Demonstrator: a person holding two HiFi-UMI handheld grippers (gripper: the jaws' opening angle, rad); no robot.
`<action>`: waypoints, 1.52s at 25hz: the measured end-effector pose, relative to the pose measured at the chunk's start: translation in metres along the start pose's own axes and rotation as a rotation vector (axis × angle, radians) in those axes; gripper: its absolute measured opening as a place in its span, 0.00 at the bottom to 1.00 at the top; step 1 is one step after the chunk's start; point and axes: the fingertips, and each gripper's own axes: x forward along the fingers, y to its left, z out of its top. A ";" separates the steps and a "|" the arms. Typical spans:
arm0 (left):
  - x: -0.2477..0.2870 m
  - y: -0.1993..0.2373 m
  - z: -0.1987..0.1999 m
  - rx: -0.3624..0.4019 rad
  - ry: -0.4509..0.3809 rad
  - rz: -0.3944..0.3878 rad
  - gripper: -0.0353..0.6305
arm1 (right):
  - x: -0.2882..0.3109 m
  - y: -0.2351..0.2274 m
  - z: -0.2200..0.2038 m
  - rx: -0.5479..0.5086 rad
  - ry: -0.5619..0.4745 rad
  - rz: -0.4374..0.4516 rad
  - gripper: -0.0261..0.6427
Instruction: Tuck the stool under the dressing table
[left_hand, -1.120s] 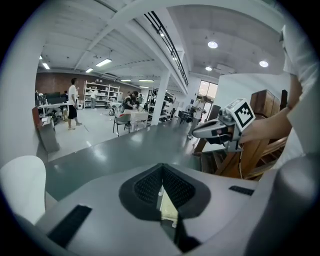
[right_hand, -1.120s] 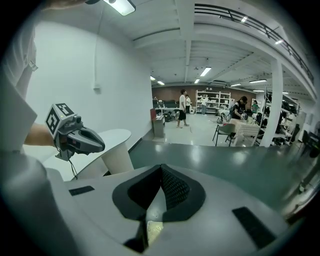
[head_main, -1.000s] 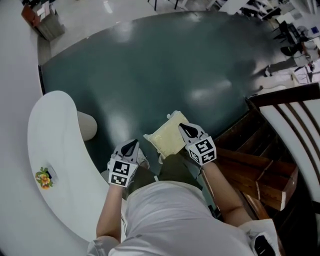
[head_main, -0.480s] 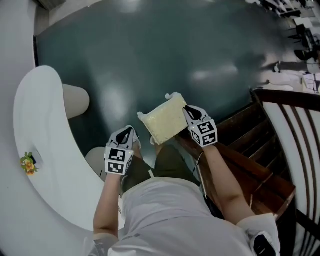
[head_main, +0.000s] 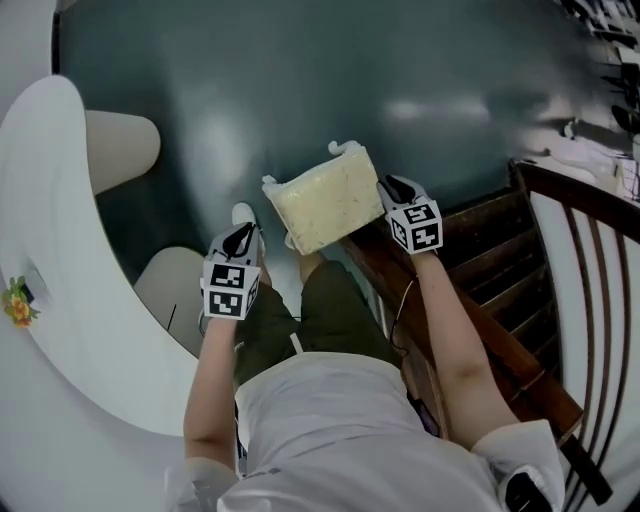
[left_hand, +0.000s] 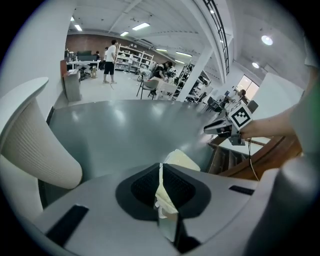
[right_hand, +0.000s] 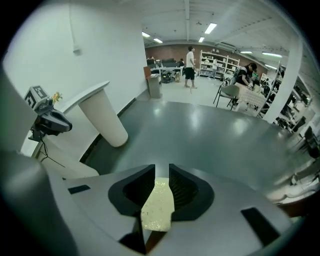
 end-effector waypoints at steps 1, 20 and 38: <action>0.003 0.000 -0.006 -0.013 0.011 0.005 0.06 | 0.005 -0.003 -0.008 0.004 0.019 0.006 0.16; 0.124 0.004 -0.125 -0.238 0.188 0.040 0.36 | 0.107 -0.034 -0.137 0.048 0.240 0.149 0.43; 0.217 -0.016 -0.193 -0.263 0.298 0.025 0.52 | 0.154 -0.068 -0.222 0.334 0.247 0.166 0.64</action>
